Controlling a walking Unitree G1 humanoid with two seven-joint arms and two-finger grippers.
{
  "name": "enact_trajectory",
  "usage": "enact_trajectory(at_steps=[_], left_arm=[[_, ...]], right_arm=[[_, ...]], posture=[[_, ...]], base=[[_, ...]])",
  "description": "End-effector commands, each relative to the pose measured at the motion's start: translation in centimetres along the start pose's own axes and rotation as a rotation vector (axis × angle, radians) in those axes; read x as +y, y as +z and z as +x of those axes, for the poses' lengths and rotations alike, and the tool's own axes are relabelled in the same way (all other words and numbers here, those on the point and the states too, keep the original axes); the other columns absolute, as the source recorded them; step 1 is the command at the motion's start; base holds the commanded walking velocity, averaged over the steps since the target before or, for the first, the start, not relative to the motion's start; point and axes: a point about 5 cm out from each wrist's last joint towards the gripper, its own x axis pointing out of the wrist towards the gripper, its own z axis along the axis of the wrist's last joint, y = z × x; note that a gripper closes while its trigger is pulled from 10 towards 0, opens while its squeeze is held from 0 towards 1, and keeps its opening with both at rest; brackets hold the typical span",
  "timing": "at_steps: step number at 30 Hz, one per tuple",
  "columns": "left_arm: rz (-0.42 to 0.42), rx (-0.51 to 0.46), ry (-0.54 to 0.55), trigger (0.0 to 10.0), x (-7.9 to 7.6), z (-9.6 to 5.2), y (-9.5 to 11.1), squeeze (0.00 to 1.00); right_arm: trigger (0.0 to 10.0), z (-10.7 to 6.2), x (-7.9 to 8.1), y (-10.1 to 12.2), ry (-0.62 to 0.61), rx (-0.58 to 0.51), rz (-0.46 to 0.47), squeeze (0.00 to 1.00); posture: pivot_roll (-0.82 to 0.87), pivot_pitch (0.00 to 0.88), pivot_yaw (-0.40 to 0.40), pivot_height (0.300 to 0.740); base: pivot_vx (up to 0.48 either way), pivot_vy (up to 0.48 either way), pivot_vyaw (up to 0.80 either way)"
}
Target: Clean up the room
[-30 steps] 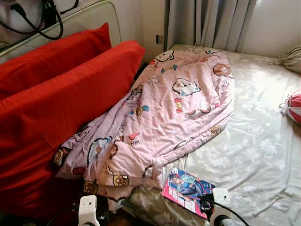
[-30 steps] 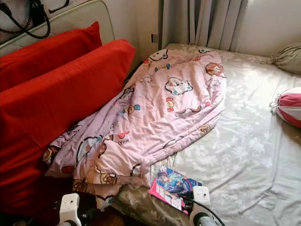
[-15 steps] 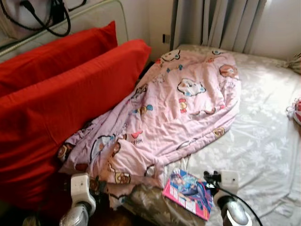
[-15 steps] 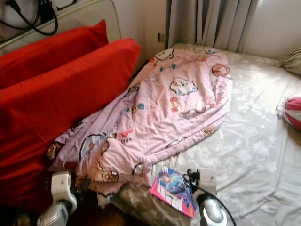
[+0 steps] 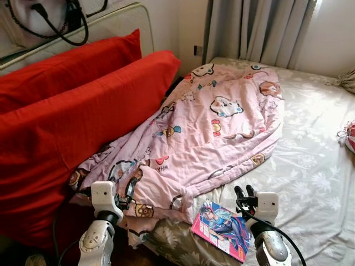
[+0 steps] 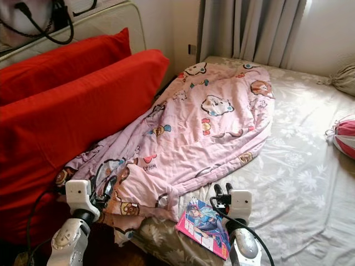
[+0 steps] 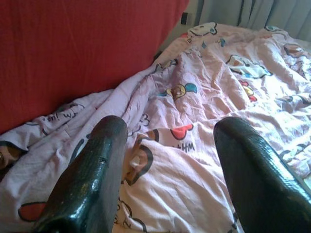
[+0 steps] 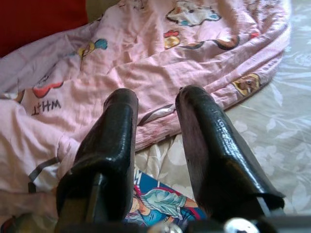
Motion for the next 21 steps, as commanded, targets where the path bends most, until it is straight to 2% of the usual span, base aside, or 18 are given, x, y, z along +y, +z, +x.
enact_trajectory(at_steps=[1,6,8,17,21], left_arm=[[-0.004,0.028,0.011,10.0,0.3,-0.4,-0.4,0.0],[0.013,0.053,-0.004,10.0,0.4,-0.5,-0.4,0.0],[0.021,0.047,0.006,10.0,0.6,-0.4,-0.1,0.0],[0.021,0.036,0.004,10.0,0.2,-0.3,0.5,0.0],[0.018,0.04,0.002,10.0,0.4,-0.4,0.4,0.0]], right_arm=[[10.0,0.0,0.4,-0.4,0.007,0.029,-0.007,0.0],[10.0,0.2,0.4,0.2,0.005,0.013,-0.009,0.0],[10.0,0.2,0.5,0.3,0.01,-0.005,0.0,0.0],[10.0,0.0,0.7,0.0,0.001,0.024,-0.005,0.0],[10.0,0.0,1.3,-0.2,0.013,0.035,-0.005,0.0]], posture=[[0.05,0.0,0.047,0.736],[0.05,0.0,0.052,0.706],[0.05,0.039,0.054,0.697],[0.07,0.089,0.054,0.697],[0.07,0.102,0.057,0.677]], base=[[0.0,0.0,0.0],[0.0,0.0,0.0],[0.0,0.0,0.0],[0.0,0.0,0.0],[0.0,0.0,0.0]])
